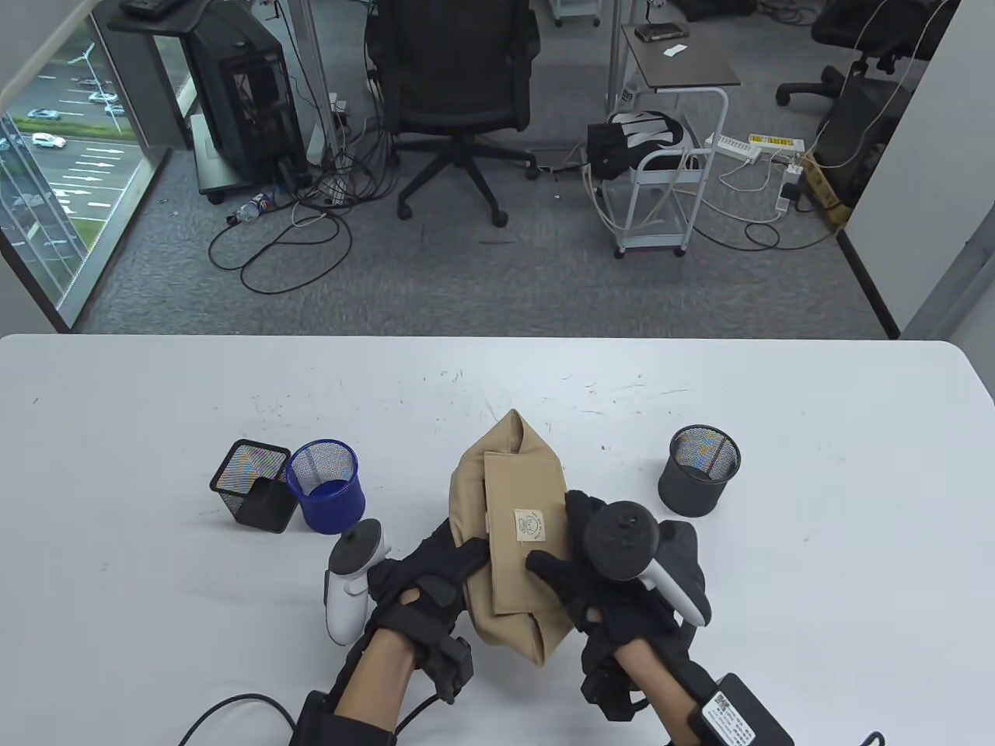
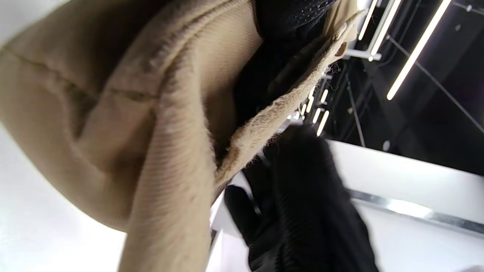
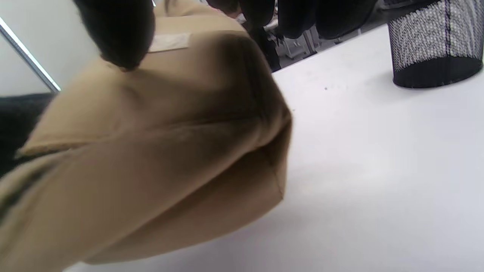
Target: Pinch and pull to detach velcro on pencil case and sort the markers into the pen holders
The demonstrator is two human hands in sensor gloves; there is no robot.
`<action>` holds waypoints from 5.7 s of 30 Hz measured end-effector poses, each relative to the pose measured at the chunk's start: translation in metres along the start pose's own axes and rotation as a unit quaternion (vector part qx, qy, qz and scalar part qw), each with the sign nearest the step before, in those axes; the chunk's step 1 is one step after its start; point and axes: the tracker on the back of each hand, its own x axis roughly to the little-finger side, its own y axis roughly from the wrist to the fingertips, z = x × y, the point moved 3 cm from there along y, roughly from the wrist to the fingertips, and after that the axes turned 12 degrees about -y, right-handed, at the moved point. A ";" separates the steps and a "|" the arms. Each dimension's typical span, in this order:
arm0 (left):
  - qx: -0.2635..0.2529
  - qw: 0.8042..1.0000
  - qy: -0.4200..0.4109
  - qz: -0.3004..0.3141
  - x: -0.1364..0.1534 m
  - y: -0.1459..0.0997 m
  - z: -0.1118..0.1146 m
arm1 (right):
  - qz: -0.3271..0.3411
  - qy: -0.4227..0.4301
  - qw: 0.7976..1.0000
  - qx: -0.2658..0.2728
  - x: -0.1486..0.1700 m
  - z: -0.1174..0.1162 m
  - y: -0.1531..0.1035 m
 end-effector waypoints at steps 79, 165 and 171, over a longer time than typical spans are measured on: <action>-0.227 0.922 0.298 -0.093 -0.059 -0.025 0.023 | -0.021 -0.097 0.994 -0.039 -0.052 0.013 0.031; -0.133 0.974 0.162 -0.091 0.027 -0.015 -0.024 | -0.126 -0.219 0.937 -0.242 -0.036 -0.095 0.124; -0.136 0.973 0.164 -0.093 0.027 -0.015 -0.023 | -0.122 -0.246 0.935 -0.223 -0.040 -0.098 0.127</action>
